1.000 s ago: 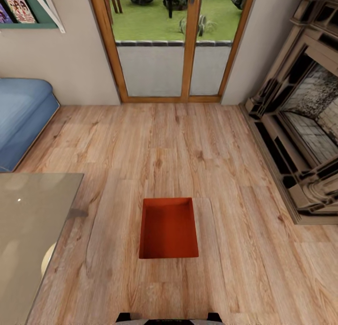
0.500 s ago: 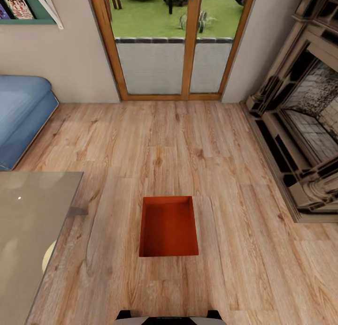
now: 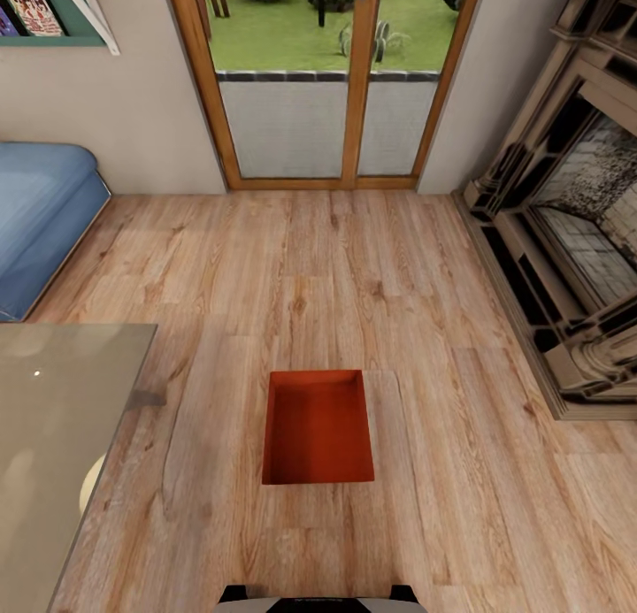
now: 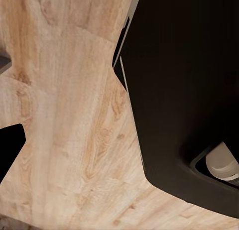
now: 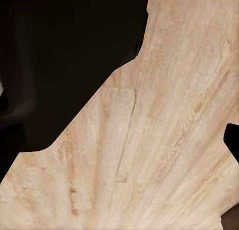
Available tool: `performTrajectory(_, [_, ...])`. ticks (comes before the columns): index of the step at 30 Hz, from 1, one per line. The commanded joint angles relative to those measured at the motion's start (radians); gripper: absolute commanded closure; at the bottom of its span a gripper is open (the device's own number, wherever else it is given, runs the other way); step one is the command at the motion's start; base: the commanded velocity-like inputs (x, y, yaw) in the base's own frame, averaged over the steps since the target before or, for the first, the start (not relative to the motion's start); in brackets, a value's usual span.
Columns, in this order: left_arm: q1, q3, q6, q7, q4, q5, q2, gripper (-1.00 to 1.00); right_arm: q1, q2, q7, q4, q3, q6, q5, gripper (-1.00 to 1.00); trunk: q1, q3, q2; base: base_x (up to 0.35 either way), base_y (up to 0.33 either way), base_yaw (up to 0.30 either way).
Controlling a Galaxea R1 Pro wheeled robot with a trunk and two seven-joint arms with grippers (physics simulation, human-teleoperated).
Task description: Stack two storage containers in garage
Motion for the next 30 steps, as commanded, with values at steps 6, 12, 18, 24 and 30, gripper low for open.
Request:
performTrajectory(6, [0.000, -0.009, -0.002, 0.003, 0.000, 0.006, 0.000, -1.00, -0.001, 0.000, -0.006, 0.003, -0.001, -0.004, 0.010, -1.00, 0.000, -0.001, -0.001, 0.000, 0.000, 0.000])
performTrajectory(12, [0.000, -0.008, -0.002, 0.003, 0.000, 0.006, 0.000, -1.00, -0.001, 0.002, -0.006, 0.003, -0.002, -0.004, 0.008, -1.00, 0.000, 0.005, -0.001, 0.000, 0.000, 0.000])
performTrajectory(18, [0.000, -0.005, -0.002, 0.003, -0.002, 0.009, -0.004, -1.00, -0.001, 0.006, -0.006, 0.003, 0.000, -0.004, 0.012, -1.00, 0.000, 0.014, -0.001, 0.000, 0.000, 0.000])
performTrajectory(24, [0.000, -0.003, -0.002, 0.003, -0.002, 0.011, -0.005, -1.00, -0.001, 0.007, -0.006, 0.003, -0.001, -0.003, 0.013, -1.00, 0.000, 0.022, -0.001, 0.000, 0.000, 0.000])
performTrajectory(30, [0.000, -0.002, -0.001, 0.006, -0.001, 0.015, -0.003, -1.00, -0.001, 0.005, -0.006, 0.003, -0.002, -0.004, 0.010, -1.00, 0.000, 0.024, -0.001, 0.000, 0.000, 0.000])
